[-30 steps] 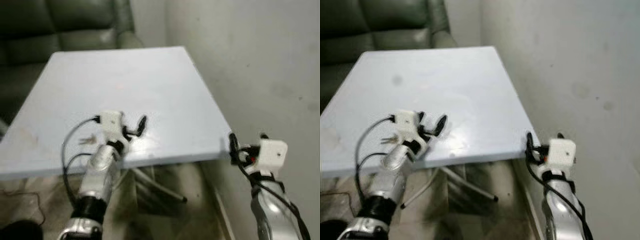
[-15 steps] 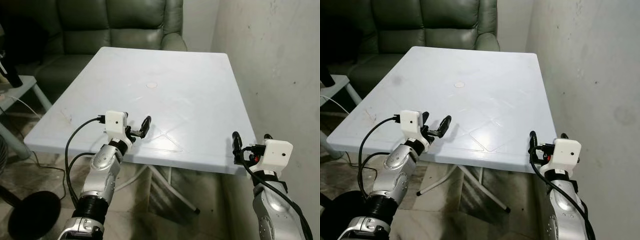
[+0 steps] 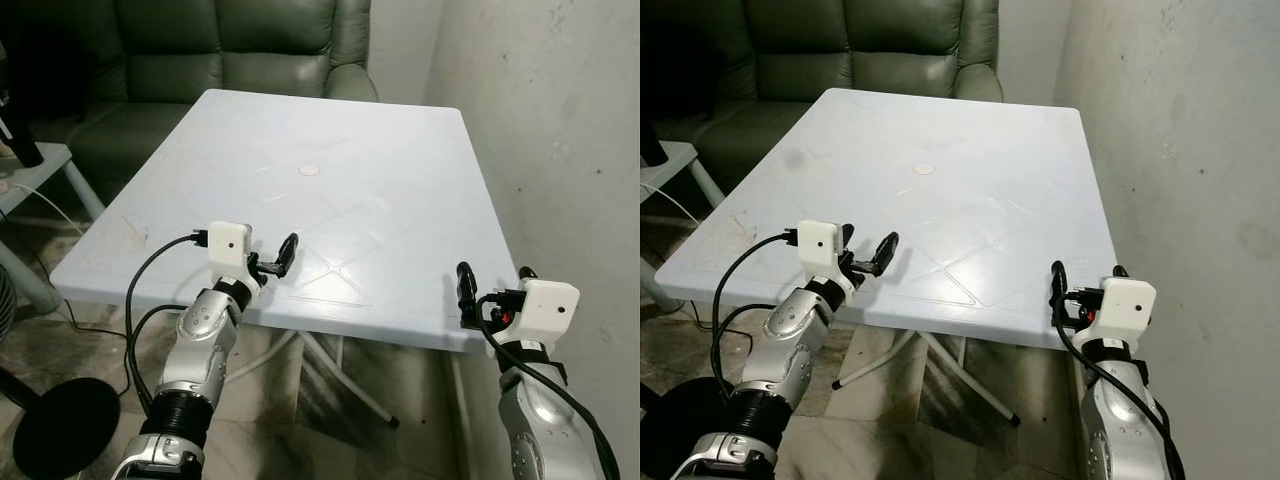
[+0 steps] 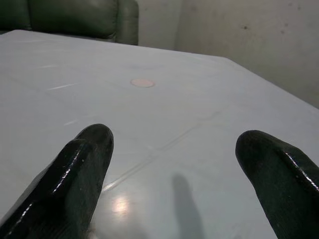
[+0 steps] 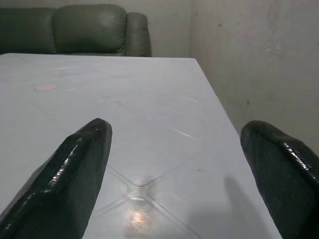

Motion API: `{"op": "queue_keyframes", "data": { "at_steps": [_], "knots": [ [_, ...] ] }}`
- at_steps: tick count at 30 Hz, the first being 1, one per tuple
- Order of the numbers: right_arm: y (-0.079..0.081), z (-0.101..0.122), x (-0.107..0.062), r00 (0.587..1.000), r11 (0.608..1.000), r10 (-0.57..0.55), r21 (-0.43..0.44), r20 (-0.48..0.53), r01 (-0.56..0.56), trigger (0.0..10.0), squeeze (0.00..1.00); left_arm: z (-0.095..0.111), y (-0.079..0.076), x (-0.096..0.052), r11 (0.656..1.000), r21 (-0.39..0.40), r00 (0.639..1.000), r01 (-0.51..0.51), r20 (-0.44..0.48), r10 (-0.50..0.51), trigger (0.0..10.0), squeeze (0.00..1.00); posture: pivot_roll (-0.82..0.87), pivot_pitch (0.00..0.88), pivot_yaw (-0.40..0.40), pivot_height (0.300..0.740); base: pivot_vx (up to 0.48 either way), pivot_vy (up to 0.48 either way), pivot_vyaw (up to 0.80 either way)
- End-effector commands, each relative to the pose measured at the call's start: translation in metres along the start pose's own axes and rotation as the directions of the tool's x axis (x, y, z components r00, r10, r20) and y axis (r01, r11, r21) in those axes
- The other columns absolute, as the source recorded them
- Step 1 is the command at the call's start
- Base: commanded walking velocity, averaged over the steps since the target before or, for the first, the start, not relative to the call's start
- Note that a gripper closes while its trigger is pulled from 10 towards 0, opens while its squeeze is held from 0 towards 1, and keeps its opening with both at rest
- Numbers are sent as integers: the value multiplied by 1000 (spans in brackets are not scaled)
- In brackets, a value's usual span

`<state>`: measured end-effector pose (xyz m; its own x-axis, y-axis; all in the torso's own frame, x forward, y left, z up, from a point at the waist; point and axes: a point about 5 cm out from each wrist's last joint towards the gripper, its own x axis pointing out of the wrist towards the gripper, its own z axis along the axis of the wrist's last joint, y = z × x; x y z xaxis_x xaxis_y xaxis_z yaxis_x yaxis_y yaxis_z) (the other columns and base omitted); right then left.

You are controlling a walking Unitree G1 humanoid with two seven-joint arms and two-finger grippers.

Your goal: Hang keys on a hook

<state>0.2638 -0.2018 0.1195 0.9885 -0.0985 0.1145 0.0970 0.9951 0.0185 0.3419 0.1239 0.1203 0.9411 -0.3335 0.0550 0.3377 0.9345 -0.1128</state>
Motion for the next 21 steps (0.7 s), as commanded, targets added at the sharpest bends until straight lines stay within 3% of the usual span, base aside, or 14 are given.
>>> {"op": "queue_keyframes", "data": {
  "at_steps": [1, 10, 12, 21],
  "knots": [
    [3, 2, 0, 1000, 1000, 12, 10, 10, -12, 10000, 0, 3, 4, 1, 1000, 15, 1000, -7, -3, 7, 10000, 0, -11, 44, 4, 740, 0, 349, 0],
    [4, 2, -1, 1000, 1000, 19, 10, 6, -19, 10000, 0, 2, 4, 0, 1000, 15, 1000, -12, -1, 12, 10000, 0, -7, 47, 1, 740, 0, 304, 0],
    [4, 2, -1, 1000, 1000, 21, 14, 7, -21, 10000, 0, 2, 4, -1, 1000, 16, 1000, -12, -1, 12, 10000, 0, -7, 50, 1, 740, 0, -341, 0],
    [4, 2, -2, 1000, 1000, 29, 12, 4, -29, 10000, 0, 2, 4, -1, 1000, 9, 1000, -17, -2, 17, 10000, 0, -9, 60, -4, 740, 0, 251, 0]
  ]
}}
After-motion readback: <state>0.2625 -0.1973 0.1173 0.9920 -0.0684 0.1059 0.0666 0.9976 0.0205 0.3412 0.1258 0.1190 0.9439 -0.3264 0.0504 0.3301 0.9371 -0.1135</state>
